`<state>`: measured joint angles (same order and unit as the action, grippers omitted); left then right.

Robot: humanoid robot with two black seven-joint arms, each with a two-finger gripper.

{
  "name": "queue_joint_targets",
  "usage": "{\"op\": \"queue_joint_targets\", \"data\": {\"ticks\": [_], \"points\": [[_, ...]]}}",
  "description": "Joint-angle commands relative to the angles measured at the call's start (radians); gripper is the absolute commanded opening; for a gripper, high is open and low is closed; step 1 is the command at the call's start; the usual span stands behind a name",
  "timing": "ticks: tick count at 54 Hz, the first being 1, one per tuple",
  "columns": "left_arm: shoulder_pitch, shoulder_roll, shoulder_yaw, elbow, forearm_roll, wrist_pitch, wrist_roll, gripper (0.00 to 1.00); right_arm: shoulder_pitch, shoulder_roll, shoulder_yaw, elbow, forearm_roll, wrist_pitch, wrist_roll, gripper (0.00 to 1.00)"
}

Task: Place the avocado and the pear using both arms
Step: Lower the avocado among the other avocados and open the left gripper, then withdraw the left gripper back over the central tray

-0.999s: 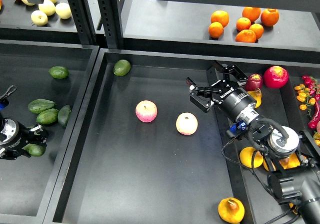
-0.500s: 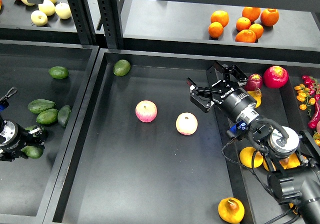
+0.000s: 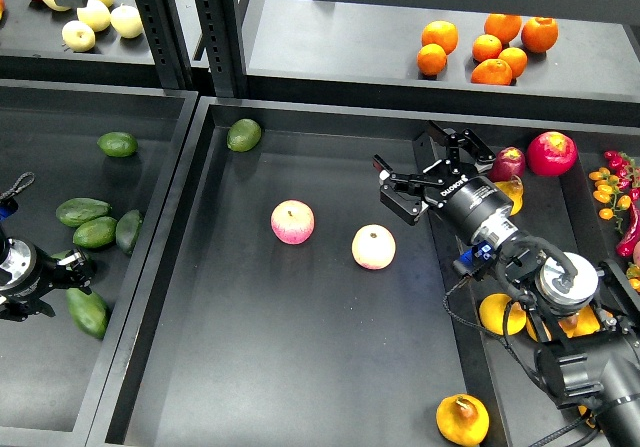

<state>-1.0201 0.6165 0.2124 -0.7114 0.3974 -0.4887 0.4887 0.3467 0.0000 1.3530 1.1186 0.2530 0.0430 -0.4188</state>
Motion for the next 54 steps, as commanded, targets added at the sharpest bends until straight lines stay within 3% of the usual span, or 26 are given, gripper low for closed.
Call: {"op": "queue_joint_targets", "data": {"ticks": [1,12,20,31,46,54], "points": [[-0.003,0.000,-0.018,-0.002,0.000,0.000,0.000,0.78,0.000,0.000,0.000,0.000,0.000,0.000,0.000,1.00],[-0.012,0.011,-0.057,-0.010,-0.002,0.000,0.000,0.99,0.000,0.000,0.000,0.000,0.002,0.000,-0.001,1.00],[-0.006,0.012,-0.214,0.003,-0.017,0.000,0.000,0.99,-0.002,0.000,0.000,0.001,0.003,0.000,-0.008,1.00],[0.002,-0.036,-0.572,0.007,-0.147,0.000,0.000,0.99,-0.018,0.000,0.000,0.003,0.008,0.001,-0.017,1.00],[0.100,-0.136,-0.815,0.006,-0.290,0.000,0.000,0.99,-0.051,0.000,0.002,0.001,0.011,0.008,-0.024,1.00],[0.186,-0.218,-0.970,0.007,-0.292,0.000,0.000,0.99,-0.060,-0.009,0.002,0.001,0.011,0.011,-0.064,1.00]]}}
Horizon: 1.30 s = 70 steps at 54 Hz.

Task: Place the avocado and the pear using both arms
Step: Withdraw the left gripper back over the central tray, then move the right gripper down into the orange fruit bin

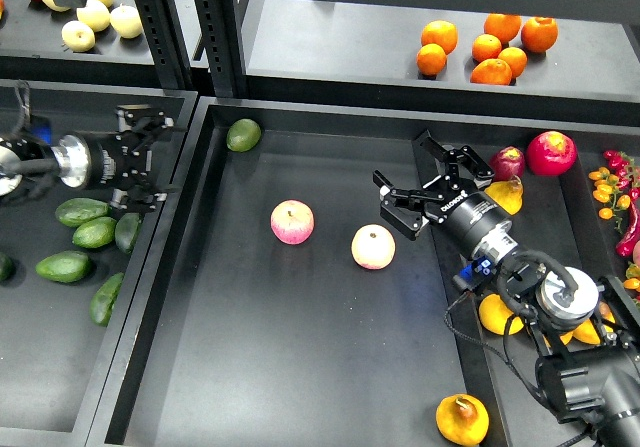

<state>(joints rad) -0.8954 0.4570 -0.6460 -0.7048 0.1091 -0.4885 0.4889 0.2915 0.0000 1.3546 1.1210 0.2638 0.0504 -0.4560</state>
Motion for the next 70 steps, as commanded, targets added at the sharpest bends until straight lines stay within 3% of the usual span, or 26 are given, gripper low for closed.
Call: {"op": "queue_joint_targets", "data": {"ticks": [1,19,32,48,70], "points": [[0.073,-0.070,-0.136,0.001,-0.003,0.000,0.000,0.99,-0.005,-0.020,0.000,0.000,0.002,0.005,-0.033,1.00],[0.225,-0.294,-0.451,0.033,-0.005,0.000,0.000,0.99,-0.005,-0.166,-0.080,0.003,0.006,0.037,-0.033,1.00],[0.335,-0.457,-0.599,0.025,-0.008,0.000,0.000,0.99,0.009,-0.273,-0.147,0.010,0.008,0.040,-0.033,1.00],[0.397,-0.457,-0.705,0.019,-0.020,0.000,0.000,0.99,0.092,-0.423,-0.307,0.052,0.009,0.066,-0.033,1.00],[0.481,-0.457,-0.704,-0.008,-0.203,0.000,0.000,0.99,0.370,-0.649,-0.669,0.094,0.009,0.167,-0.033,1.00]]}}
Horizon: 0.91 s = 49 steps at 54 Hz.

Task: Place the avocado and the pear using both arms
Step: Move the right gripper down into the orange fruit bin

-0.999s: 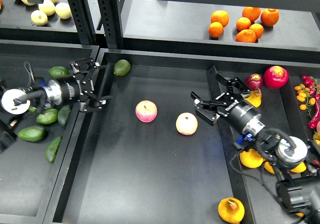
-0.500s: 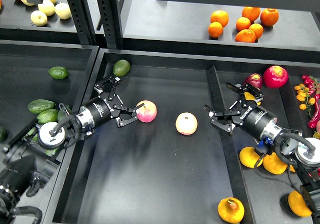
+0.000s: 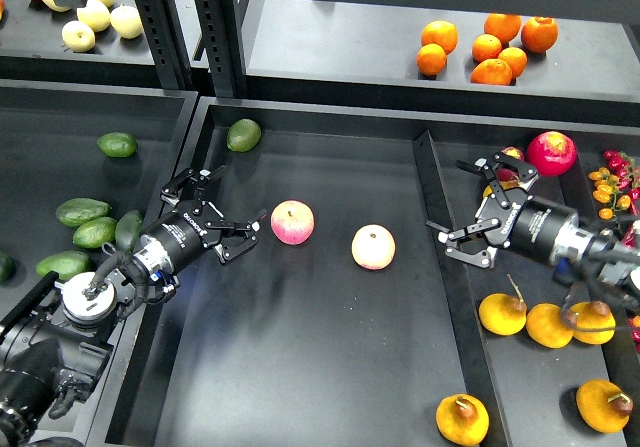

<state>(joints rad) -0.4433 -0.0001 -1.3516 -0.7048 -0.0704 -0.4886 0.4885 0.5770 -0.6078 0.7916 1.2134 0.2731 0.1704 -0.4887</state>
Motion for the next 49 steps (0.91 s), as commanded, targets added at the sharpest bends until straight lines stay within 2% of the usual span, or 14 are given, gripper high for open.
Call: {"op": "queue_joint_targets", "data": {"ticks": [1,16,23,34,49], "points": [[0.034,0.000,0.000,-0.013,-0.026,0.000,0.000,0.99,0.098,-0.046,-0.126,0.003,-0.002,0.060,0.000,1.00],[0.138,0.000,-0.035,-0.093,-0.055,0.000,0.000,0.99,0.308,-0.079,-0.449,0.000,-0.054,0.254,0.000,1.00],[0.187,0.000,-0.040,-0.105,-0.055,0.000,0.000,0.99,0.317,-0.076,-0.511,0.002,-0.113,0.318,0.000,1.00],[0.245,0.000,-0.038,-0.148,-0.055,0.000,0.000,0.99,0.342,-0.061,-0.646,0.006,-0.225,0.318,0.000,1.00],[0.256,0.000,-0.038,-0.148,-0.055,0.000,0.000,0.99,0.466,-0.055,-0.877,0.006,-0.333,0.318,0.000,1.00]]}}
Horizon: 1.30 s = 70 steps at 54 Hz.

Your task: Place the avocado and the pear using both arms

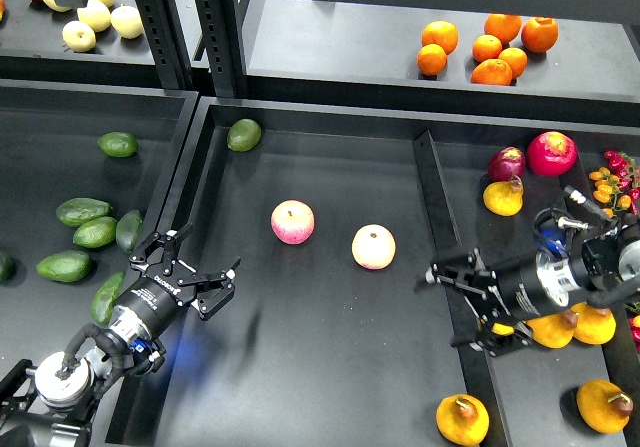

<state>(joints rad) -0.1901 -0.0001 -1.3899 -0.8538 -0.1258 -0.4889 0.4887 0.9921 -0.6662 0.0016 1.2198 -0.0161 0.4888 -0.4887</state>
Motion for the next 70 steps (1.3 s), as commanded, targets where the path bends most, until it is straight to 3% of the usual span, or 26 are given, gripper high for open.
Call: {"op": "queue_joint_targets", "data": {"ticks": [1,15,33,70], "points": [[0.003,0.000,0.002,-0.001,0.002,0.000,0.000,0.99,0.054,0.004,-0.094,0.000,-0.047,0.000,0.000,1.00],[0.003,0.000,0.017,0.005,0.002,0.000,0.000,0.99,0.094,0.033,-0.193,0.000,-0.143,0.000,0.000,1.00],[0.003,0.000,0.020,0.005,0.002,0.000,0.000,0.99,0.131,0.171,-0.359,-0.028,-0.162,0.000,0.000,1.00],[0.003,0.000,0.026,-0.001,0.002,0.000,0.000,0.99,0.091,0.266,-0.439,-0.135,-0.183,0.000,0.000,1.00]]}}
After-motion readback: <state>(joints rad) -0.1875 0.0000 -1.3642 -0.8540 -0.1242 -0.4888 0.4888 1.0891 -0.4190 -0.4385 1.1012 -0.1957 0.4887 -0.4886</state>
